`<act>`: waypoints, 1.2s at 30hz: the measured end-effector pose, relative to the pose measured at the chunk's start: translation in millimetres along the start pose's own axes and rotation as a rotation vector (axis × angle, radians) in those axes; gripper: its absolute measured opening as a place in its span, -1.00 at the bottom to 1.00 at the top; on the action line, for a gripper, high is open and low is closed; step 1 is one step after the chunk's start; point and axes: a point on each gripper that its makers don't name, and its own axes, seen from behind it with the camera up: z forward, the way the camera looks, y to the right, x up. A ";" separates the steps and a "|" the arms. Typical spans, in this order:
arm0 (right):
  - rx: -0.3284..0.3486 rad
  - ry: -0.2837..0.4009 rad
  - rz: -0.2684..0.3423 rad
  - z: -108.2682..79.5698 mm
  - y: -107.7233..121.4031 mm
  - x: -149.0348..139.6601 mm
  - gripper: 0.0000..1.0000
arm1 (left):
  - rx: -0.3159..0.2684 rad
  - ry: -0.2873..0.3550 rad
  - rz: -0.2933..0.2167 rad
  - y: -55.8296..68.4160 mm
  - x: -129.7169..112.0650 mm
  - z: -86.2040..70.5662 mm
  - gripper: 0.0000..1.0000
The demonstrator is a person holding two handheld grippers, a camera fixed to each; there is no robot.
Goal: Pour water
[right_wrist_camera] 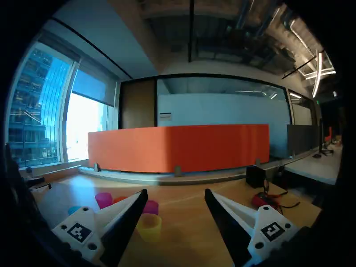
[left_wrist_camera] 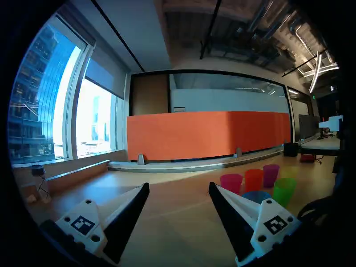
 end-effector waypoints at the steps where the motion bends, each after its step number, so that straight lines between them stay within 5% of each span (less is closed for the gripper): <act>1: -0.001 0.000 0.000 0.2 0.0 0.1 0.98 | 0.000 0.000 -0.005 -0.3 -0.4 0.4 0.98; 36: -0.014 0.008 0.002 -4.0 9.1 -1.5 0.98 | -0.015 -0.061 -0.035 -0.5 -17.6 11.3 0.99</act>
